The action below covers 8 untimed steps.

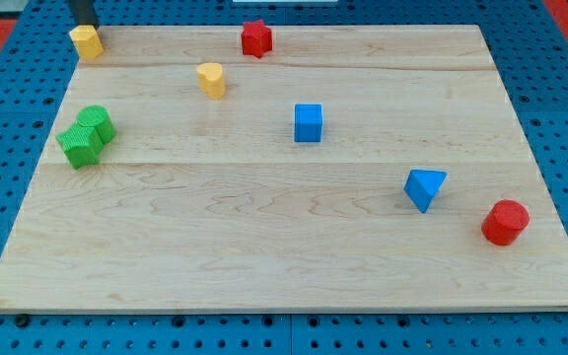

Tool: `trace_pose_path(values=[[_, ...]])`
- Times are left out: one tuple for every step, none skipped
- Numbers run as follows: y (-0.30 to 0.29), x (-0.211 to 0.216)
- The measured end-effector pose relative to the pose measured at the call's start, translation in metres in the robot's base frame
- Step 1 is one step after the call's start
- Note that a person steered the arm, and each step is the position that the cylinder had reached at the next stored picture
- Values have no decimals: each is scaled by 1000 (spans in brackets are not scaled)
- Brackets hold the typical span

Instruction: Push the yellow hexagon close to the yellow heart

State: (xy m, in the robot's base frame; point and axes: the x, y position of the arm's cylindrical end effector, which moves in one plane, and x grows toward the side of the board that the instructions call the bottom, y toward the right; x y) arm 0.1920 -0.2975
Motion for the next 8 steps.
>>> trace_pose_path(values=[[-6, 5], [41, 39], [48, 74], [16, 53], [-2, 63], [-2, 89], [4, 110], [4, 110]])
